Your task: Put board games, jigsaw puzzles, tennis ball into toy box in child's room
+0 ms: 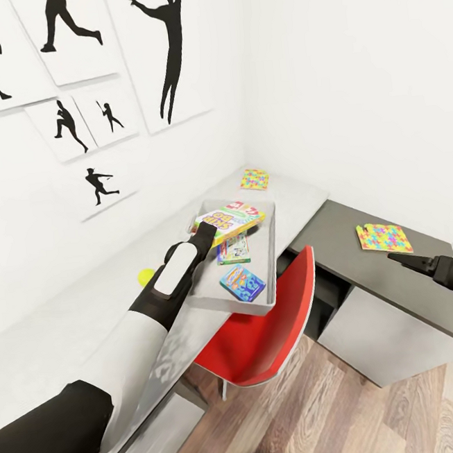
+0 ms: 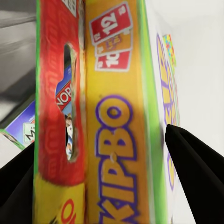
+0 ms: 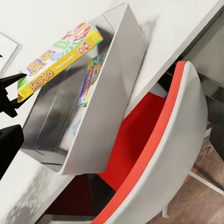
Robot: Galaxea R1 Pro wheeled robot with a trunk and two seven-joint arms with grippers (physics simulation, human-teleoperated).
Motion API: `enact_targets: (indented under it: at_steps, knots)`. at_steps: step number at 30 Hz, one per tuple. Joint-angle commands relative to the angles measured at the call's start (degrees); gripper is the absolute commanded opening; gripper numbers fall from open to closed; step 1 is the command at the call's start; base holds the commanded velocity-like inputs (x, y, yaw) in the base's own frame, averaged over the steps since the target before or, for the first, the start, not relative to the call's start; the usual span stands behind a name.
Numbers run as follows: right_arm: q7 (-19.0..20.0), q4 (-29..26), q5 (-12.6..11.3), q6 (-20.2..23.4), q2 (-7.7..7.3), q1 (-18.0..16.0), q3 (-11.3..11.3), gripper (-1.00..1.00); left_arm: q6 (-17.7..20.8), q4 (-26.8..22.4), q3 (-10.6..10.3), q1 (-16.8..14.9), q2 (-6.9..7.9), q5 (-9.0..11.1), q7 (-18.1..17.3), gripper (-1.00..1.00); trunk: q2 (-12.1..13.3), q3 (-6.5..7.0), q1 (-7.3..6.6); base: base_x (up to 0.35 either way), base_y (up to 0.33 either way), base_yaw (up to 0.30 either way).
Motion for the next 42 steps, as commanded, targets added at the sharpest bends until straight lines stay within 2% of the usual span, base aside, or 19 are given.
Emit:
enact_targets:
  at_steps: [1, 11, 17, 25, 42]
  knots:
    - [0.51, 0.01, 0.46, 0.24, 0.01, -0.06, -0.07, 1.0, 0.04, -0.07, -0.08, -0.04, -0.01, 0.11, 0.38, -1.0, -0.11, -0.11, 0.03, 0.0, 0.0, 0.0]
    - [0.51, 0.01, 0.47, 0.24, 0.04, -0.06, -0.07, 1.0, 0.04, -0.06, -0.08, -0.03, -0.1, 0.3, 0.38, -1.0, -0.11, -0.16, 0.03, 0.0, 0.0, 0.0]
    - [0.51, 0.01, 0.49, 0.24, 0.05, -0.06, -0.07, 1.0, 0.0, -0.06, -0.15, -0.05, -0.12, 2.51, 0.36, -1.0, -0.11, -0.16, 0.03, 0.0, 0.0, 0.0]
    - [0.51, 0.01, 0.47, 0.24, -0.03, -0.06, -0.07, 1.0, 0.02, -0.06, -0.9, -0.11, -0.08, 4.01, 0.31, -1.0, -0.11, -0.26, 0.03, 0.0, 0.0, 0.0]
    - [0.51, 0.01, 0.47, 0.24, -0.2, -0.06, -0.07, 1.0, 0.03, 0.02, -1.29, -0.12, 0.03, 4.63, 0.3, -1.0, -0.11, -1.53, 0.03, 0.0, 0.0, 0.0]
